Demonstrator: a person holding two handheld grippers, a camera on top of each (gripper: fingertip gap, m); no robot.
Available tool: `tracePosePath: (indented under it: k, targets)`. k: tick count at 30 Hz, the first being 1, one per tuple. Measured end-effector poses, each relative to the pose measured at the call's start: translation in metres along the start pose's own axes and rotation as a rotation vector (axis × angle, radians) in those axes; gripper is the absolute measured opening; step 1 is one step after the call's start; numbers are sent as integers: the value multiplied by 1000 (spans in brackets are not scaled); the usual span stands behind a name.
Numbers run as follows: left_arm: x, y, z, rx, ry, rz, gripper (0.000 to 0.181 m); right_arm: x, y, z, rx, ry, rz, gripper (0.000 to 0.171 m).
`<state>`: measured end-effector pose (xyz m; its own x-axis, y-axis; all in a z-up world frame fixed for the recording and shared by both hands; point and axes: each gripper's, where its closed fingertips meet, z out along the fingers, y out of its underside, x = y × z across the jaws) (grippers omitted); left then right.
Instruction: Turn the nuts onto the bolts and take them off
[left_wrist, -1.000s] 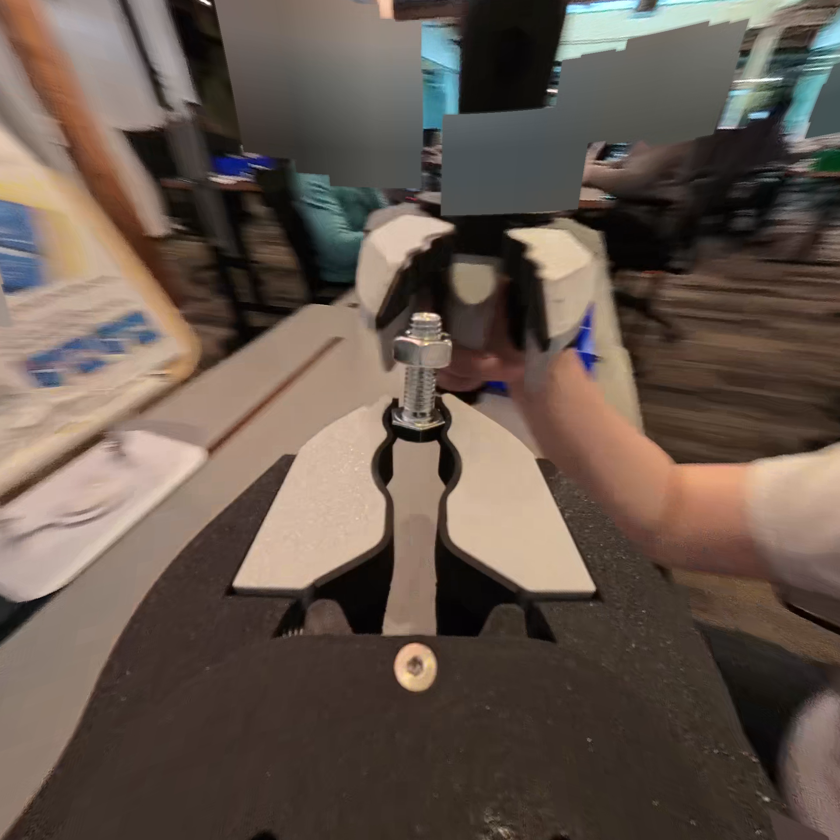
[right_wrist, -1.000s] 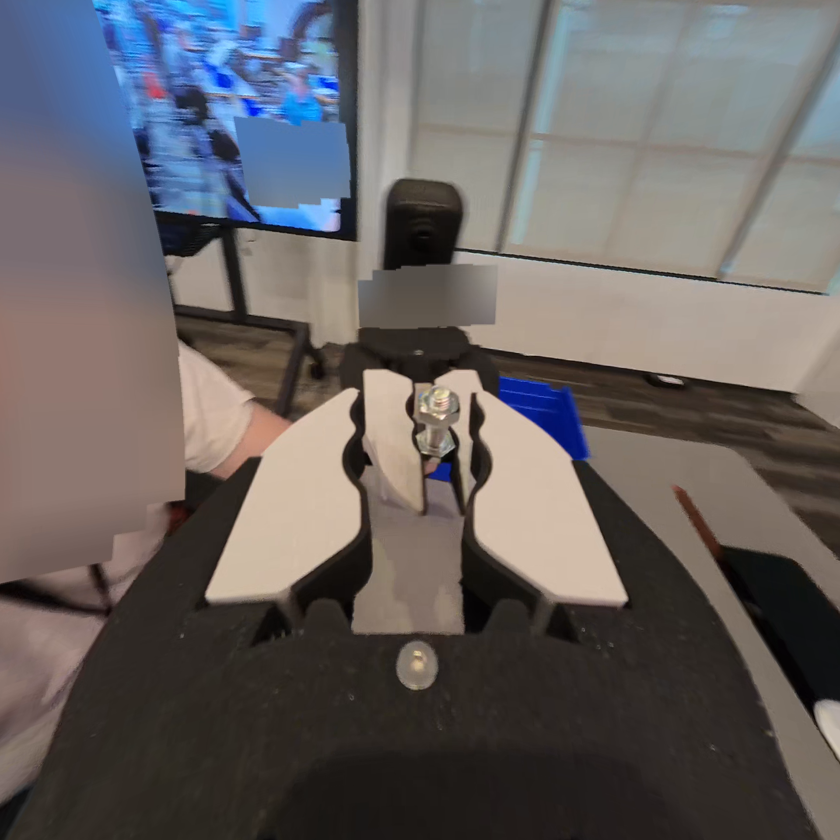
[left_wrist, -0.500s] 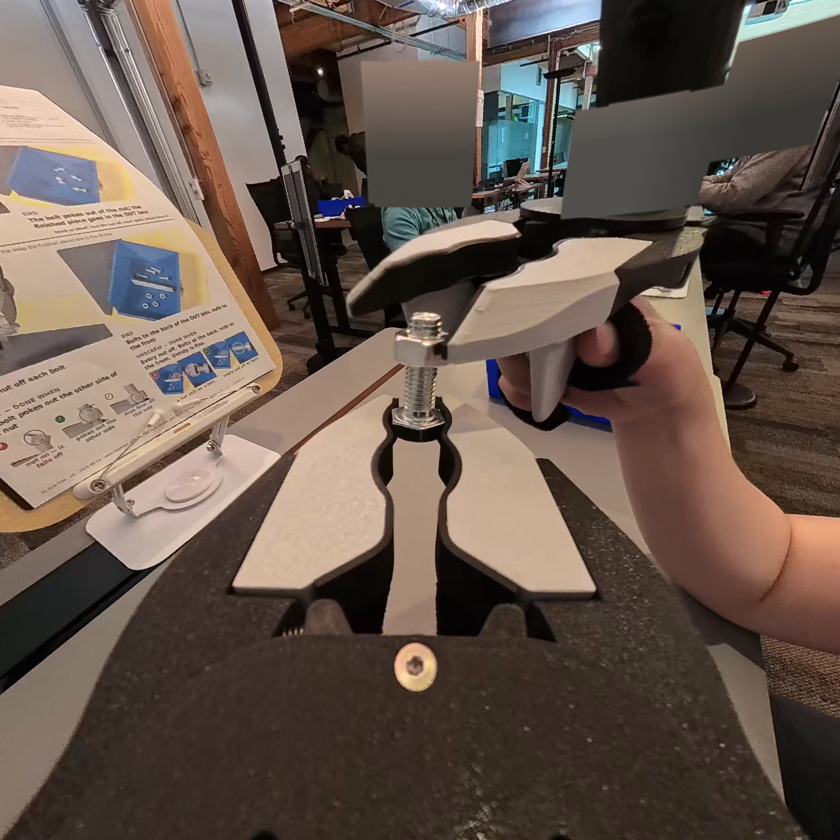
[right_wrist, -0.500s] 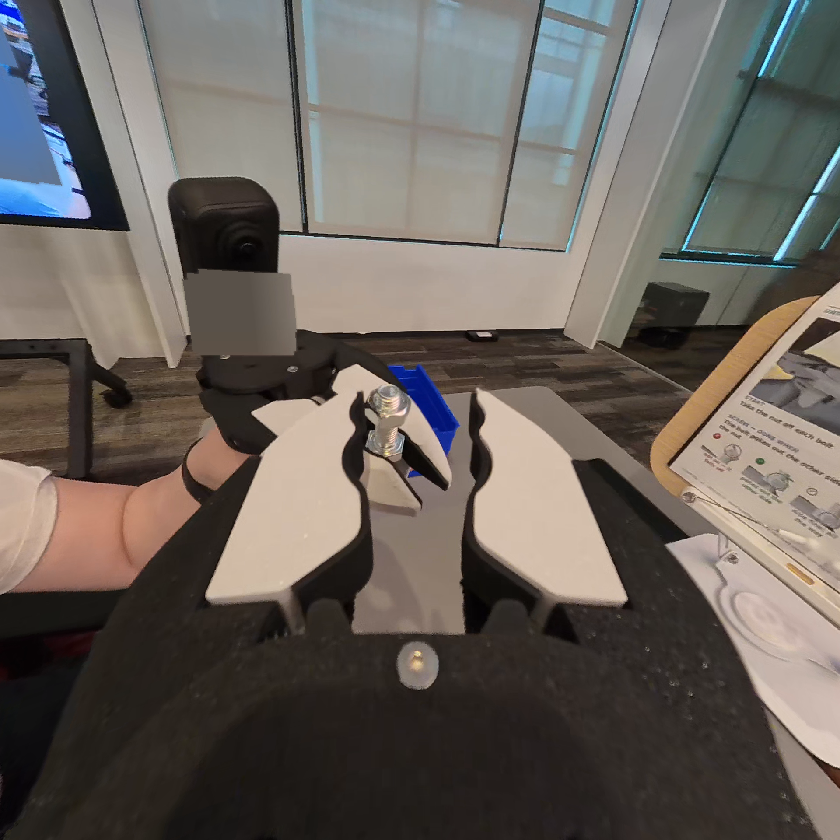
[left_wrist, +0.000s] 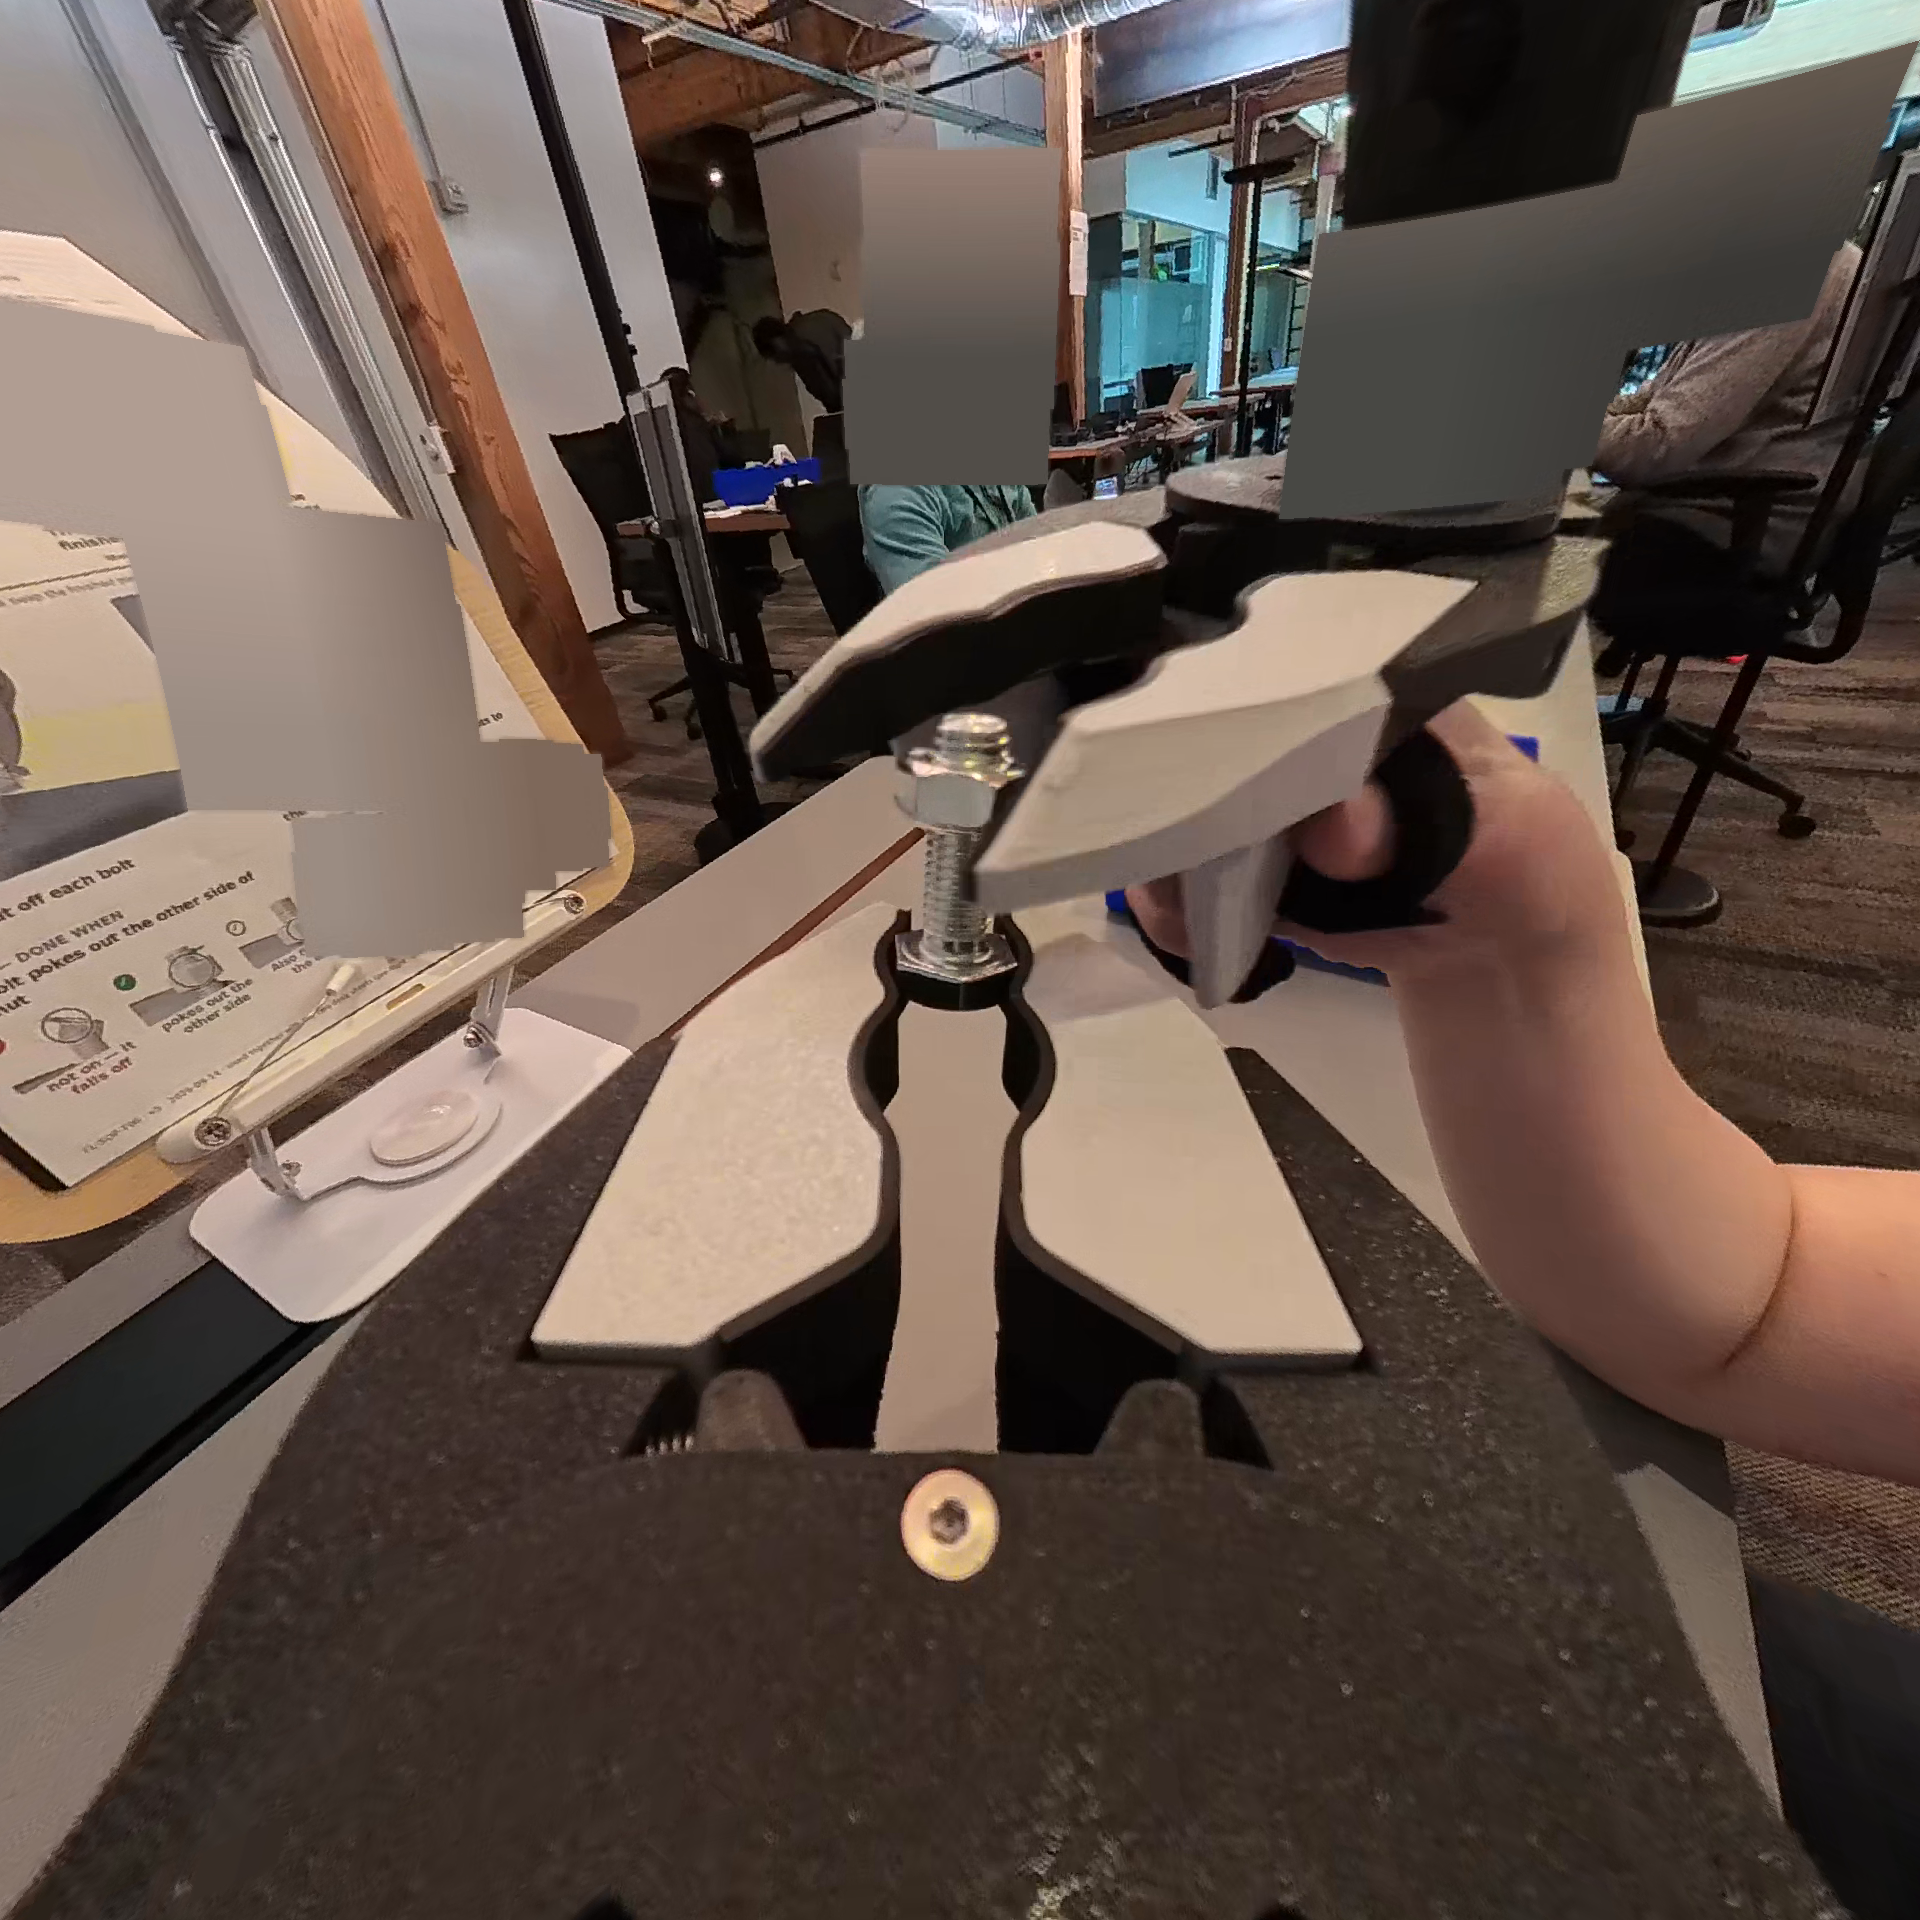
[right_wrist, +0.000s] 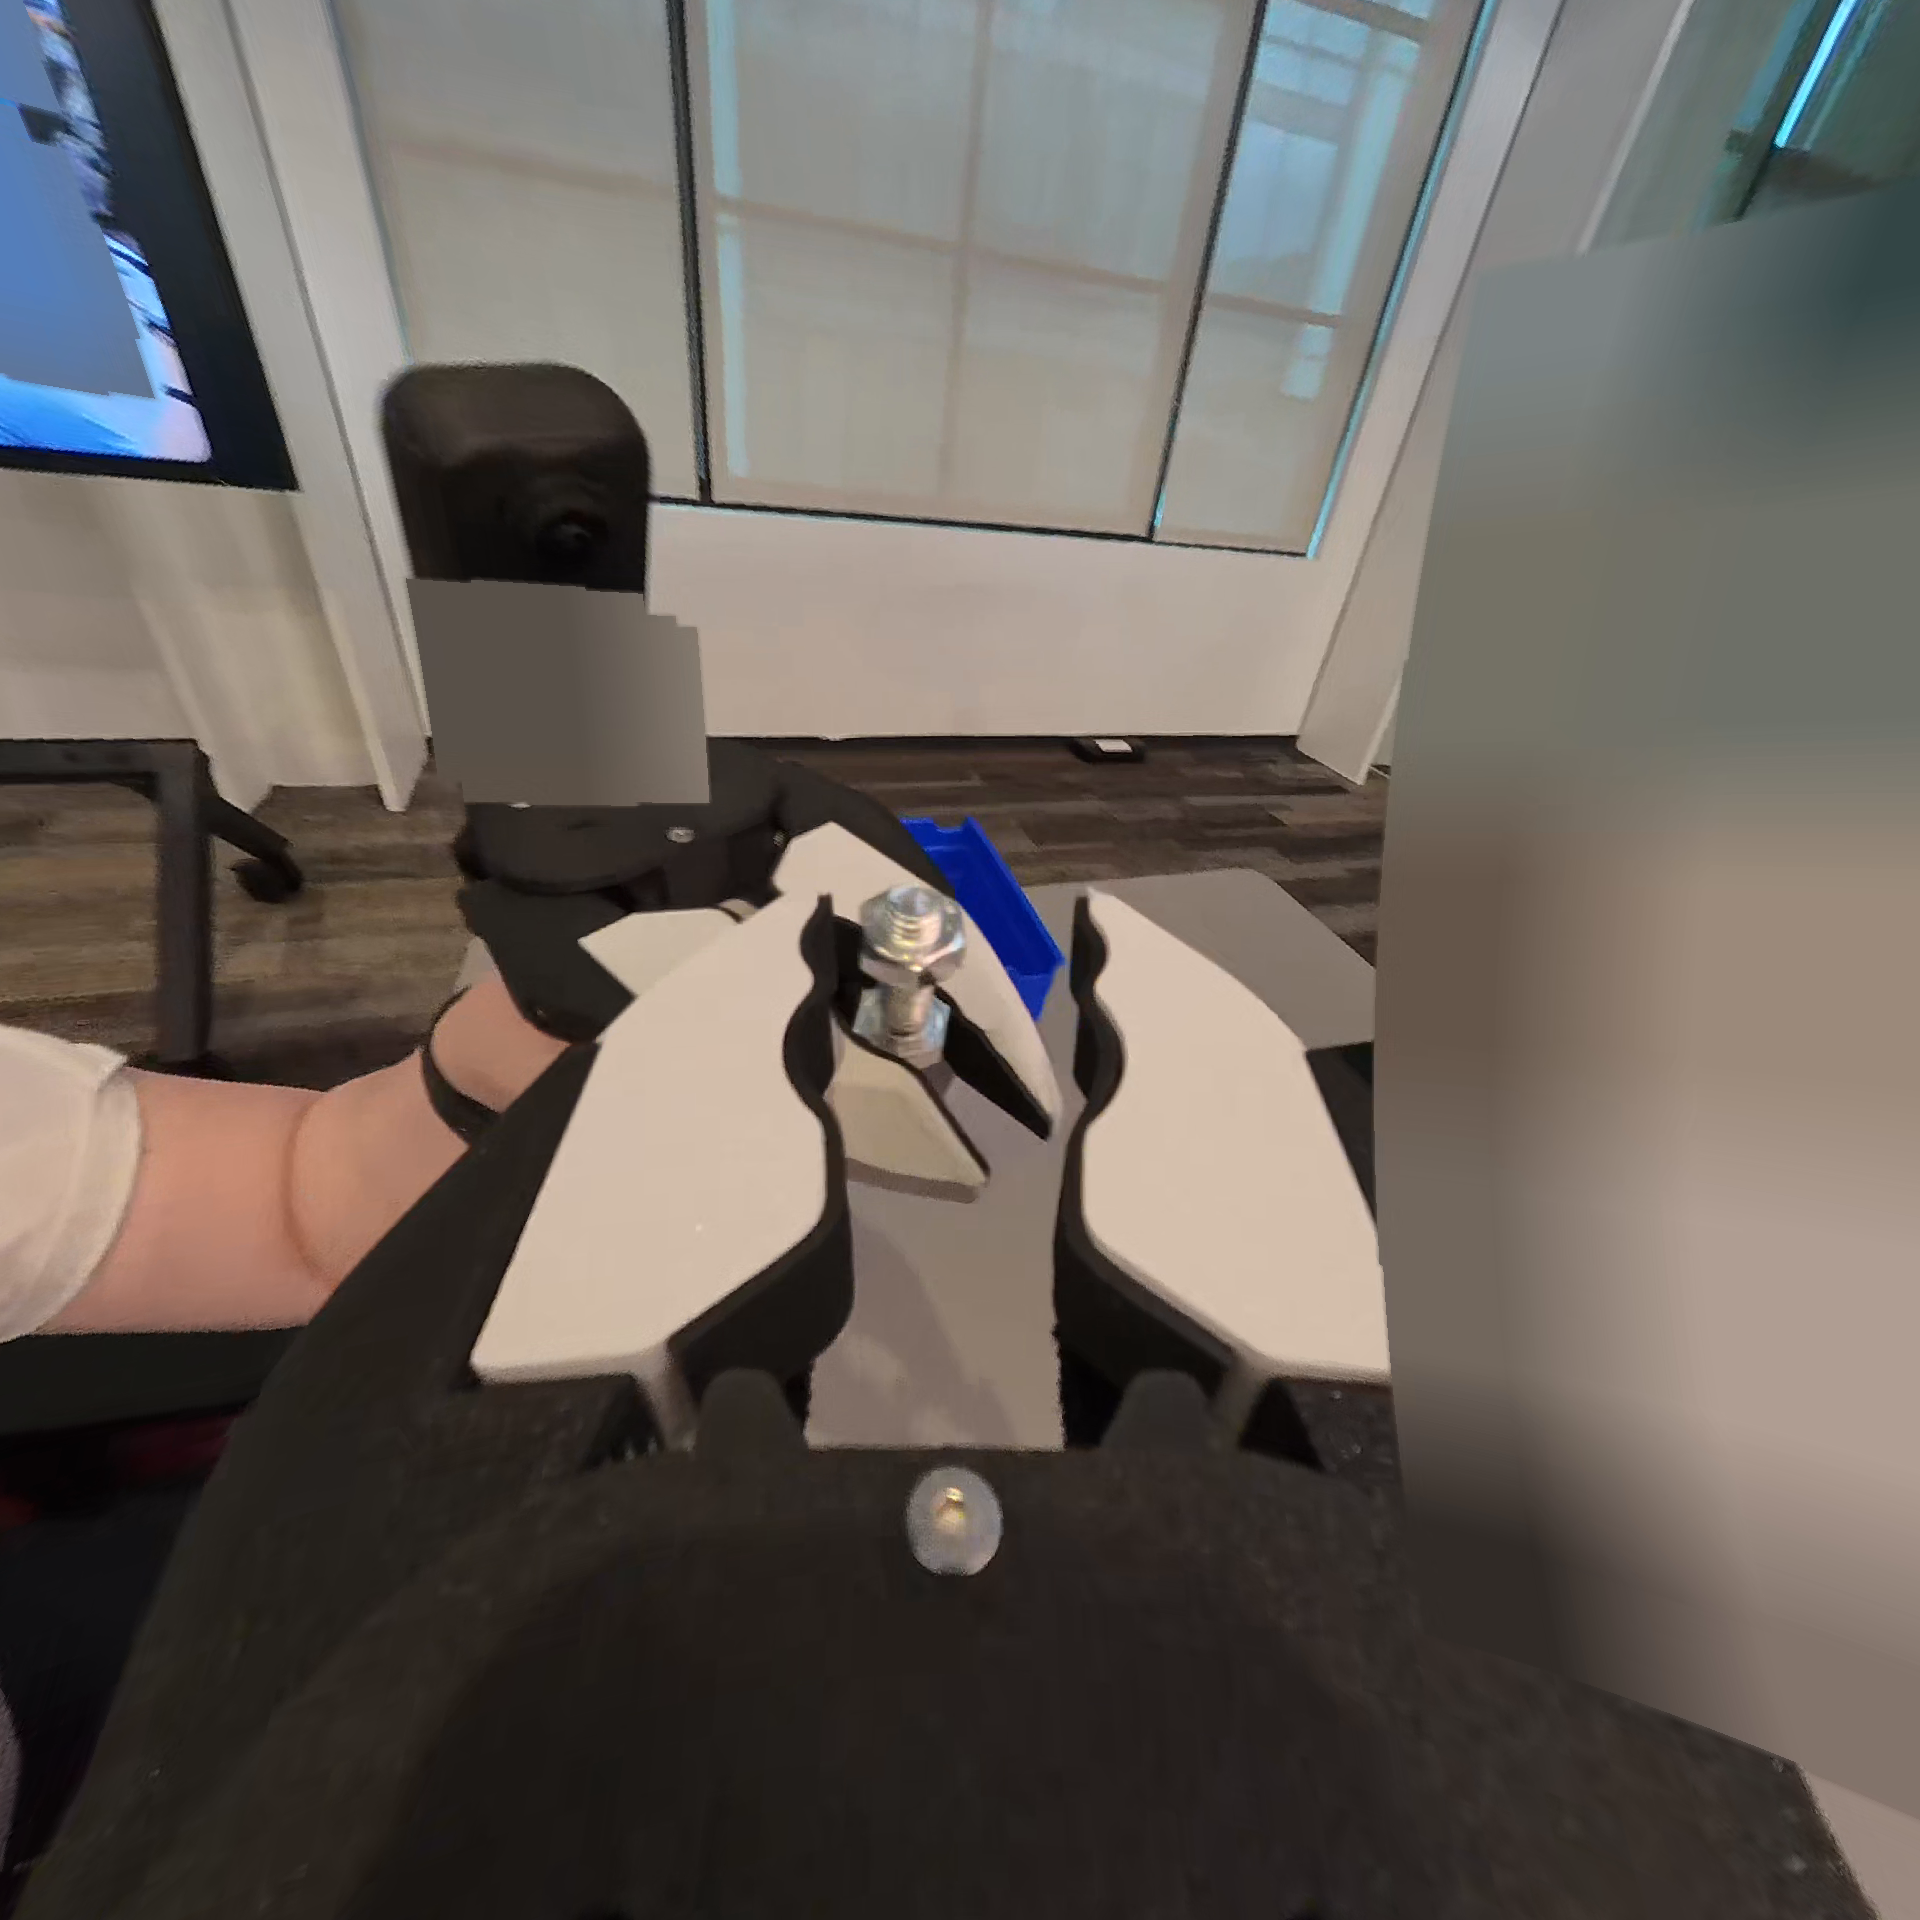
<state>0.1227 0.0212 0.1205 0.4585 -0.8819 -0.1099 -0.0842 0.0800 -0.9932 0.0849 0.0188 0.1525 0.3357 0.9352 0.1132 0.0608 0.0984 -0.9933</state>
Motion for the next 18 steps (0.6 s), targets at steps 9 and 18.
tracePosePath:
  k: [9, 18]
  targets:
    - [-1, -5, -5, 23, 11, -23, 14, 4, -8, -20, 68, -121, 77, 39]
    - [7, -11, -7, 44, 2, 65, 14, -16, -15, -16, 110, -246, 189, 25]
